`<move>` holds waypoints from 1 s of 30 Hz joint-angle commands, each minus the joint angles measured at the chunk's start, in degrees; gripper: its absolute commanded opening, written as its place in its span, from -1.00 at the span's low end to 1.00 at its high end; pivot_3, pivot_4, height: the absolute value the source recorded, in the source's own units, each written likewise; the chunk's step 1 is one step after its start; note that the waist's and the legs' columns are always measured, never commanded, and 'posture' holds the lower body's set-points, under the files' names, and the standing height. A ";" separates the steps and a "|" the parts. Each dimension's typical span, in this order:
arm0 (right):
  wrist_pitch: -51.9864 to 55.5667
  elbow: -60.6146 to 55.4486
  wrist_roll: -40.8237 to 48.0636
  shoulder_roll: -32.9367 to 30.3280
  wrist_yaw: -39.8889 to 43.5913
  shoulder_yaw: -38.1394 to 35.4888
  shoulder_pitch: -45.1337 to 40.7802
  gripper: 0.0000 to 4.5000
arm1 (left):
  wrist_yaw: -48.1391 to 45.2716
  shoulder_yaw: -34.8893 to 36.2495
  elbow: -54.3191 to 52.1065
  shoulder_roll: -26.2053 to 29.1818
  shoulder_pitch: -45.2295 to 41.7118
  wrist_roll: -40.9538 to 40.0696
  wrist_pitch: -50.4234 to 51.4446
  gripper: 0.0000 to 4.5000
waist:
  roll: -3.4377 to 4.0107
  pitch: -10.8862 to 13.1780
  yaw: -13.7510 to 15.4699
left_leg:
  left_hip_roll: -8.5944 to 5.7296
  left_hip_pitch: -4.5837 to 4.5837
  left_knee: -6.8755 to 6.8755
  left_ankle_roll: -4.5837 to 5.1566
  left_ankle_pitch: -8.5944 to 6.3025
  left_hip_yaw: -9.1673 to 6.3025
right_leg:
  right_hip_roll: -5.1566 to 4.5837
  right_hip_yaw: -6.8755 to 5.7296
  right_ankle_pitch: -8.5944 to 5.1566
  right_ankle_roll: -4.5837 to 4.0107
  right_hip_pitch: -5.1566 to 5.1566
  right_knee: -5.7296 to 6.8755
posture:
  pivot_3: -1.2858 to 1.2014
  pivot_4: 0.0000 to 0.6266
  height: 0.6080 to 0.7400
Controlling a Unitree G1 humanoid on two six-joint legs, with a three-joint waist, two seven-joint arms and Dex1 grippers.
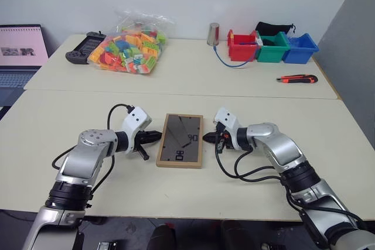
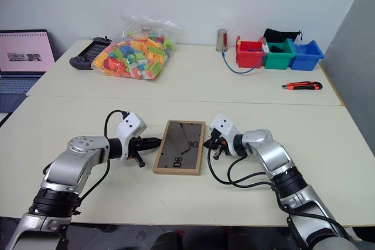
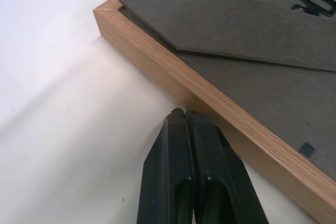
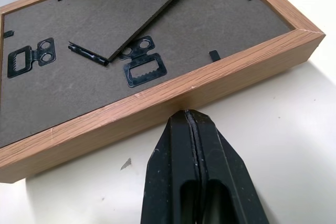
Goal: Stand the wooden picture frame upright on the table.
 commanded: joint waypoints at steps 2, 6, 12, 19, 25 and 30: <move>-1.53 -3.43 1.12 -5.40 3.04 -3.38 1.05 -1.00 | -1.85 2.36 0.52 4.61 0.39 -0.67 -2.55 -0.99 | 0.00 0.00 0.00 | 0.00 0.00 0.00 0.00 0.00 0.00 | 0.00 0.00 0.00 0.00 0.00 -0.01 | 0.03 -0.52 1.00; -2.98 -3.91 1.80 -10.57 6.84 -5.12 1.65 -1.00 | -3.00 3.86 3.08 7.92 0.67 -0.98 -4.59 -0.99 | 0.00 0.01 0.02 | 0.00 0.00 0.00 0.00 0.00 0.01 | 0.00 0.00 -0.01 -0.01 0.00 -0.03 | 0.03 -0.52 1.00; -15.11 -3.04 2.44 -16.60 15.68 -6.76 0.67 -1.00 | -8.65 13.15 -3.85 10.09 1.61 -19.08 17.60 -0.79 | -0.01 0.02 -0.07 | 0.00 -0.02 -0.02 0.01 -0.01 0.02 | 0.00 0.00 -0.03 -0.02 -0.03 -0.03 | 0.03 -0.52 1.00; -28.52 5.78 -1.66 -16.20 19.09 -4.56 -2.49 -1.00 | -5.38 18.29 -1.36 11.19 -2.08 -31.24 42.26 -0.04 | -0.01 0.03 -0.21 | 0.00 0.03 -0.01 0.01 0.00 -0.01 | 0.01 -0.02 -0.05 0.00 -0.02 0.03 | 0.03 -0.52 1.00; -35.49 11.48 -4.33 -12.58 18.32 -3.45 -4.49 -1.00 | -2.39 18.73 1.52 10.69 -3.32 -34.07 50.80 0.61 | -0.01 0.03 -0.27 | 0.01 0.06 -0.02 0.00 0.00 -0.01 | 0.01 -0.02 -0.05 -0.02 -0.01 0.05 | 0.03 -0.52 1.00; -37.63 14.12 -5.96 -10.46 18.03 -2.61 -4.57 -1.00 | -1.05 15.52 1.27 10.17 -0.79 -32.83 47.87 0.98 | 0.00 0.03 -0.18 | 0.01 0.08 -0.02 -0.01 0.00 0.00 | -0.02 -0.03 -0.05 -0.04 -0.01 0.08 | 0.03 -0.52 1.00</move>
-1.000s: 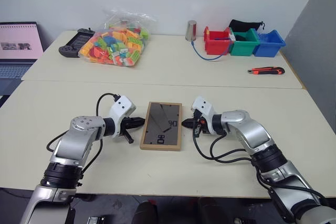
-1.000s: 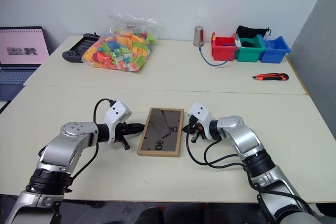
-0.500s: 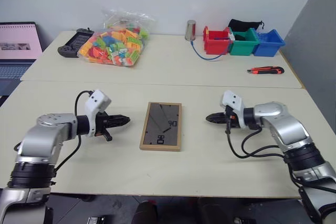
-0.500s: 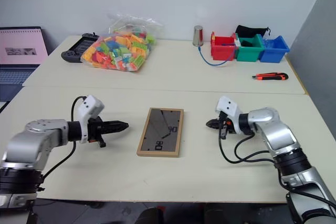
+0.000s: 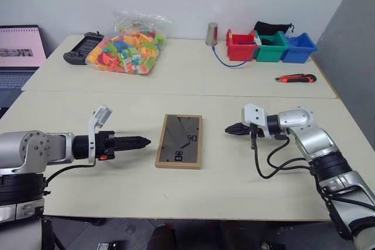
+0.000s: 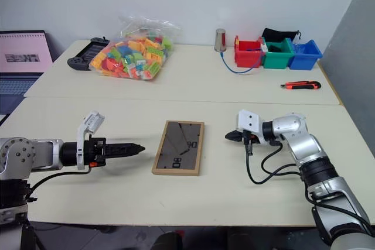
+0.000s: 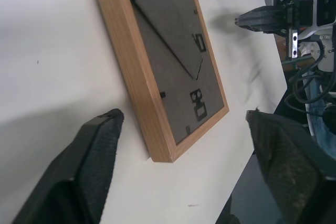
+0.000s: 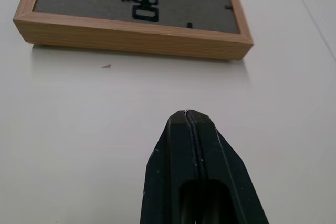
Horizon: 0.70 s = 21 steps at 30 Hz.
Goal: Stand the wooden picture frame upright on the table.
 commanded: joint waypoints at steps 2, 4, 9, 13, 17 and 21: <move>-2.35 1.27 -1.34 1.04 -0.33 0.09 -1.47 -1.00 | 1.37 -1.51 0.95 -0.78 -0.09 0.00 -1.93 0.98 | 0.00 0.00 0.12 | 0.00 0.00 0.00 -0.01 0.00 -0.02 | 0.00 -0.02 0.00 0.00 0.00 0.01 | 0.03 -0.52 1.00; -3.09 1.85 -1.83 1.33 -0.11 0.11 -1.58 -1.00 | 1.62 -2.03 1.54 -1.11 -0.52 -0.04 -2.48 0.98 | 0.00 0.00 0.13 | 0.00 0.00 0.02 -0.01 0.01 -0.02 | 0.00 -0.03 0.00 0.00 0.00 0.06 | 0.03 -0.52 1.00; -3.82 2.10 -2.40 1.76 0.42 0.26 -1.62 -1.00 | 1.45 -5.45 4.63 -1.17 -2.98 1.46 -4.94 0.98 | 0.00 0.00 0.14 | 0.00 0.02 0.02 -0.01 0.01 -0.01 | 0.00 -0.02 0.00 0.00 0.01 0.08 | 0.03 -0.52 1.00; -3.86 1.58 -2.40 1.15 0.95 0.04 -1.19 -1.00 | 1.07 -9.98 6.85 0.37 -5.77 3.88 -6.11 0.98 | 0.00 0.00 0.15 | -0.01 0.02 0.02 -0.01 0.01 -0.01 | 0.00 -0.02 0.00 0.00 0.01 0.08 | 0.03 -0.52 1.00; -4.25 1.50 -2.61 1.30 0.75 0.22 -1.07 -1.00 | -0.78 -9.76 7.18 -0.86 -5.64 5.20 -14.01 0.98 | 0.00 0.00 0.13 | -0.01 0.04 0.02 -0.01 0.01 0.00 | 0.00 -0.01 0.00 -0.01 0.01 0.10 | 0.03 -0.52 1.00; -4.85 0.25 -2.89 1.91 0.97 1.15 -0.49 -1.00 | -2.23 -10.51 8.17 -2.20 -5.20 6.60 -20.26 0.98 | 0.00 0.00 0.16 | -0.01 0.06 0.02 -0.01 0.01 0.01 | 0.00 -0.01 -0.01 -0.02 0.01 0.11 | 0.03 -0.52 1.00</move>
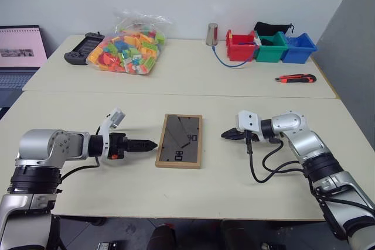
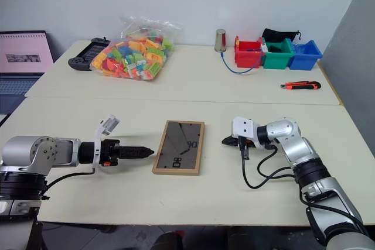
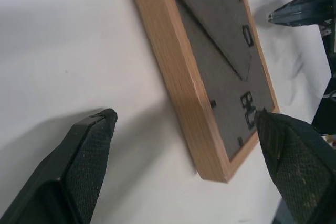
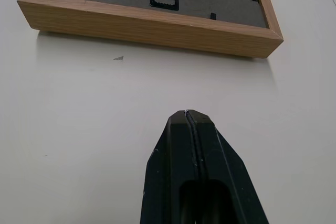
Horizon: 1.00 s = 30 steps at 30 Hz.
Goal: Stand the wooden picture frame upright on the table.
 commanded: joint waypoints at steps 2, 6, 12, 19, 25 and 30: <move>-1.25 -3.11 -0.27 0.48 0.66 0.75 -0.02 -1.00 | -3.55 -2.95 2.39 0.30 -1.27 1.58 -2.31 0.98 | 0.00 0.00 -0.02 | 0.00 0.00 0.00 0.00 0.00 0.00 | 0.00 0.00 0.00 0.00 0.00 0.00 | 0.03 -0.52 1.00; -1.29 -3.86 -0.27 0.66 0.43 1.25 0.41 -1.00 | -5.89 -4.76 6.51 0.38 -3.79 0.42 3.10 0.98 | 0.00 0.00 -0.01 | -0.01 0.00 0.00 0.00 0.00 0.00 | 0.01 0.01 0.00 0.00 0.00 0.01 | 0.03 -0.52 1.00; -4.28 -5.04 -1.01 1.15 1.18 3.06 1.70 -1.00 | -12.12 -6.74 8.70 1.37 -5.30 -3.57 11.58 0.98 | 0.00 0.00 -0.19 | -0.01 0.02 0.00 0.01 -0.01 -0.01 | 0.02 0.00 -0.01 -0.01 0.00 0.06 | 0.03 -0.52 1.00; -9.20 -3.99 -4.49 2.70 -0.69 5.82 1.27 -1.00 | -13.16 -11.90 12.98 0.20 -5.91 0.68 7.64 0.98 | 0.00 0.00 -0.18 | -0.01 0.15 0.00 0.01 0.00 0.00 | 0.02 0.01 -0.05 -0.08 0.02 0.22 | 0.03 -0.52 1.00; -10.62 -2.38 -6.25 3.37 -1.88 6.36 0.80 -1.00 | -14.42 -13.35 19.82 0.16 -8.63 4.78 2.10 0.98 | 0.00 0.00 -0.08 | -0.01 0.26 0.00 0.01 0.00 0.01 | 0.02 0.01 -0.07 -0.11 0.10 0.25 | 0.03 -0.52 1.00; -11.63 1.11 -7.60 3.44 -3.11 6.08 -0.63 -1.00 | -15.44 -14.67 28.96 -1.39 -13.28 8.90 -3.27 0.98 | 0.01 -0.01 -0.12 | -0.01 0.31 0.00 0.02 0.00 0.00 | 0.04 0.01 -0.08 -0.12 0.12 0.31 | 0.03 -0.52 1.00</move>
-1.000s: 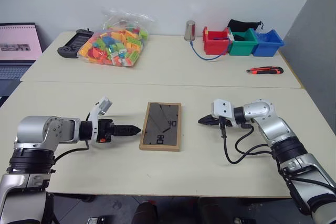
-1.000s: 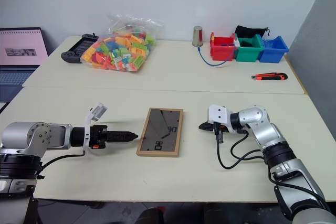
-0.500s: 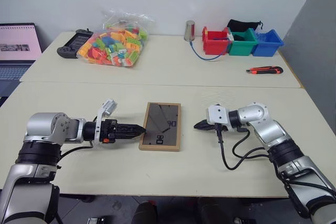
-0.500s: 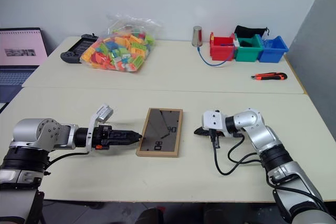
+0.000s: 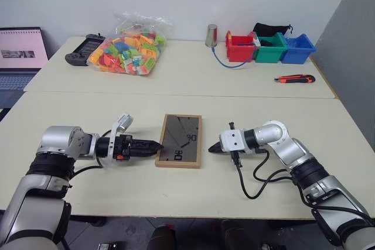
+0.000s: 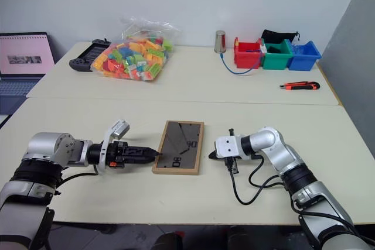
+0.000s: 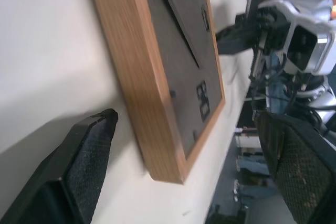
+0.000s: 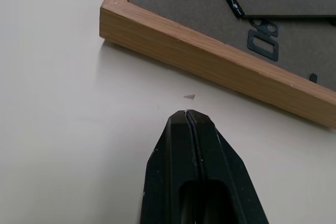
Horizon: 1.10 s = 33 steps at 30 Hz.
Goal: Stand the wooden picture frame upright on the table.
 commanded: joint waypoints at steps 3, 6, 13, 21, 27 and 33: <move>-2.63 3.99 -1.85 0.35 -1.94 -0.47 -3.29 -1.00 | -0.67 -2.64 8.03 -2.10 -3.34 6.55 -4.38 0.98 | 0.06 -0.03 -0.04 | 0.00 0.04 0.00 0.00 0.00 0.00 | 0.00 0.01 0.00 0.00 0.03 0.01 | 0.03 -0.52 1.00; -2.52 5.69 -2.71 2.96 -3.27 0.33 -4.69 -1.00 | -4.13 -5.54 3.49 -3.01 -2.44 6.13 -2.14 0.98 | 0.07 -0.05 -0.05 | 0.00 0.05 0.00 0.00 0.00 0.00 | 0.00 0.01 0.00 0.00 0.05 0.01 | 0.03 -0.52 1.00; -2.90 7.75 -3.74 6.21 -4.64 0.93 -5.99 -1.00 | -4.50 -5.26 4.47 -4.66 -2.77 8.12 -2.83 0.98 | 0.07 -0.05 0.26 | -0.03 0.01 0.00 -0.01 0.00 0.00 | -0.04 0.00 0.00 0.00 0.07 0.00 | 0.03 -0.52 1.00; -3.19 9.61 -4.73 8.93 -5.58 1.38 -7.12 -1.00 | -5.40 -4.95 3.61 -6.02 -2.41 8.34 -2.15 0.98 | 0.16 -0.12 0.20 | -0.03 0.03 0.00 -0.01 0.00 0.00 | -0.05 0.01 -0.01 -0.01 0.09 -0.02 | 0.03 -0.52 1.00; -3.43 11.66 -5.37 10.94 -6.48 1.79 -8.05 -1.00 | -6.07 -4.42 3.08 -6.22 -2.05 7.99 -1.88 0.98 | 0.16 -0.12 0.21 | -0.04 0.03 0.00 -0.01 0.00 -0.01 | -0.05 0.00 -0.01 -0.01 0.10 -0.01 | 0.03 -0.52 1.00; -3.92 13.09 -5.59 11.91 -7.00 1.84 -8.42 -1.00 | -6.58 -3.70 2.19 -6.25 -1.68 7.72 -1.49 0.98 | 0.16 -0.12 0.16 | -0.03 0.03 0.00 -0.01 0.00 -0.01 | -0.05 0.00 -0.01 -0.01 0.10 -0.01 | 0.03 -0.52 1.00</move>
